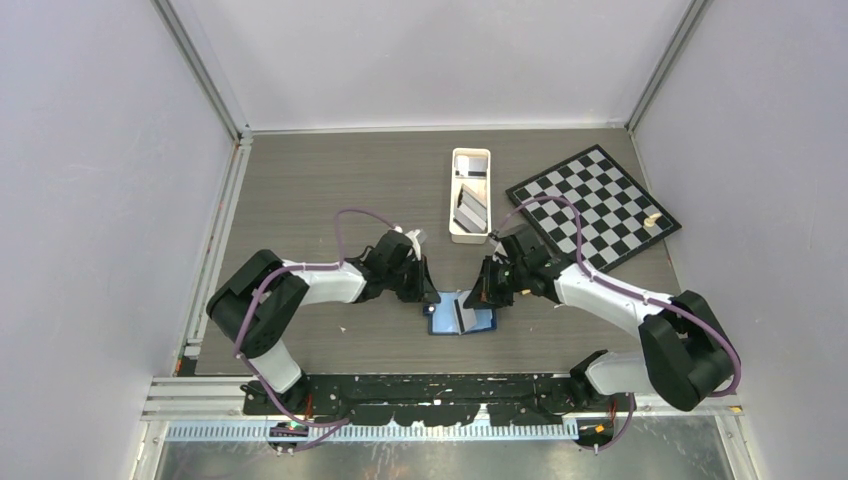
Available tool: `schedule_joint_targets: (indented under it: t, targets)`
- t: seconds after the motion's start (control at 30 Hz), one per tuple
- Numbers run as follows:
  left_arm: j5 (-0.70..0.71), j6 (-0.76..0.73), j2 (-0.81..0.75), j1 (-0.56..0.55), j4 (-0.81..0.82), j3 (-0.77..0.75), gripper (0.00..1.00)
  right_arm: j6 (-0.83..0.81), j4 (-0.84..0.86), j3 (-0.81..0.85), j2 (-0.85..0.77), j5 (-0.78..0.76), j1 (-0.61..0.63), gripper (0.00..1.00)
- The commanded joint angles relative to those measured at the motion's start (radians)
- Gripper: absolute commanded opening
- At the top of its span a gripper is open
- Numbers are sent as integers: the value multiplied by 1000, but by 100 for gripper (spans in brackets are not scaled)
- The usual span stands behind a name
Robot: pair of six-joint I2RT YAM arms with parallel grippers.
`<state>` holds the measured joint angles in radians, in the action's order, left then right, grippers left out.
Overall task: Put the credit cards into the card holder
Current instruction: Insert the credit card into the card holder.
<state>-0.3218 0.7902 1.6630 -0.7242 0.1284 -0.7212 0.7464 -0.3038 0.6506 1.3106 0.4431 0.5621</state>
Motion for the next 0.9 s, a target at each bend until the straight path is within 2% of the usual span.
schedule_joint_targets:
  t: [0.0, 0.3, 0.6, 0.87]
  targets:
    - [33, -34, -29, 8, -32, 22, 0, 14, 47, -16, -6, -7, 5, 0]
    - [34, -34, -31, 8, -32, 24, 0, 5, 42, -32, 20, -41, 8, 1]
    - [29, -33, -26, 9, -30, 23, 0, 0, 105, -59, 37, -40, 7, 0]
    - [29, -33, -32, 9, -32, 26, 0, -15, 153, -98, 44, -102, 8, 0]
